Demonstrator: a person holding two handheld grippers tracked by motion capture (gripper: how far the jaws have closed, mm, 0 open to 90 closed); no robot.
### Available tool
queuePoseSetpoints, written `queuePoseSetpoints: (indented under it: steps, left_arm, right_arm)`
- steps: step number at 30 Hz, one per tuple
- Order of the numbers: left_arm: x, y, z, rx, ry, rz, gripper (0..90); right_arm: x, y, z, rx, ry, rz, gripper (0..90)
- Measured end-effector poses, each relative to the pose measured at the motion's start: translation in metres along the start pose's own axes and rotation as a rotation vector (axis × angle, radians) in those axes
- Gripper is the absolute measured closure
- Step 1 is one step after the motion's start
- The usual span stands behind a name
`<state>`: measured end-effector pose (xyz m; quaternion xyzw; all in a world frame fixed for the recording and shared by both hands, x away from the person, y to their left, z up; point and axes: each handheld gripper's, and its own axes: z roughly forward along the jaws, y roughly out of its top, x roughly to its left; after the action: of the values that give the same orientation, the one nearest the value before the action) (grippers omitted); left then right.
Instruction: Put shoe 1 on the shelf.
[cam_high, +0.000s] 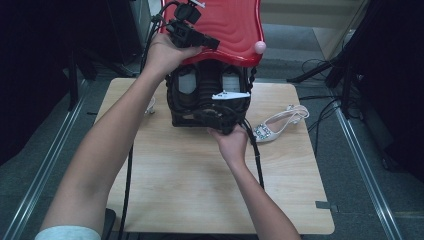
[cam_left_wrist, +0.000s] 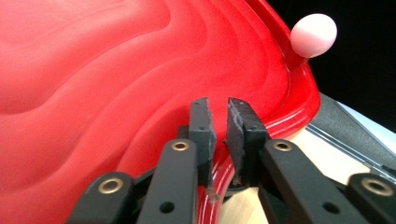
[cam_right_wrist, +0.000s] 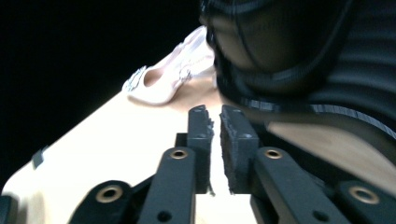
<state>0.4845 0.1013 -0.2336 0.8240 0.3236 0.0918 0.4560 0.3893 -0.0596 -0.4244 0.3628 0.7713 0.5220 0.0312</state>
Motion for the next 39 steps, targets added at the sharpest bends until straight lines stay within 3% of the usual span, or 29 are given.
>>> queuePoseSetpoints:
  steps: [1,2,5,8,11,17,20,29,32,35,39]
  left_arm:
    - [-0.001,0.000,-0.004,-0.009,-0.010,-0.003,74.0]
    - [-0.003,0.000,-0.008,-0.013,-0.024,-0.006,74.0]
    - [-0.007,-0.004,-0.021,-0.029,-0.052,-0.023,59.8]
    - [-0.011,-0.013,-0.032,-0.037,-0.073,-0.021,53.7]
    - [-0.013,-0.025,-0.043,-0.039,-0.099,-0.006,47.2]
    - [-0.018,-0.055,-0.058,-0.041,-0.079,-0.009,44.7]
    - [-0.024,-0.073,-0.065,-0.051,-0.059,0.013,43.8]
    - [-0.039,-0.116,-0.069,-0.021,-0.045,0.040,42.5]
    - [-0.041,-0.130,-0.068,-0.007,-0.036,0.030,41.7]
    - [-0.040,-0.143,-0.066,-0.004,-0.030,0.008,40.8]
    - [-0.038,-0.162,-0.063,-0.005,-0.025,-0.017,40.2]
  right_arm:
    - [0.000,-0.009,-0.011,0.004,0.004,-0.011,78.0]
    - [0.000,-0.009,-0.011,0.004,0.004,-0.011,78.0]
    - [-0.003,-0.025,-0.028,0.012,0.014,-0.008,69.8]
    - [-0.007,-0.039,-0.043,0.007,0.014,-0.002,60.4]
    - [-0.011,-0.054,-0.060,-0.014,0.009,-0.035,53.3]
    - [-0.018,-0.067,-0.078,-0.013,-0.011,-0.039,49.6]
    - [-0.021,-0.074,-0.087,-0.001,-0.016,-0.037,49.5]
    - [-0.042,-0.097,-0.105,0.006,-0.033,-0.013,49.5]
    - [-0.049,-0.101,-0.109,-0.002,-0.038,-0.009,49.8]
    - [-0.059,-0.105,-0.110,-0.005,-0.013,-0.001,50.4]
    - [-0.067,-0.106,-0.110,0.001,-0.043,-0.007,50.8]
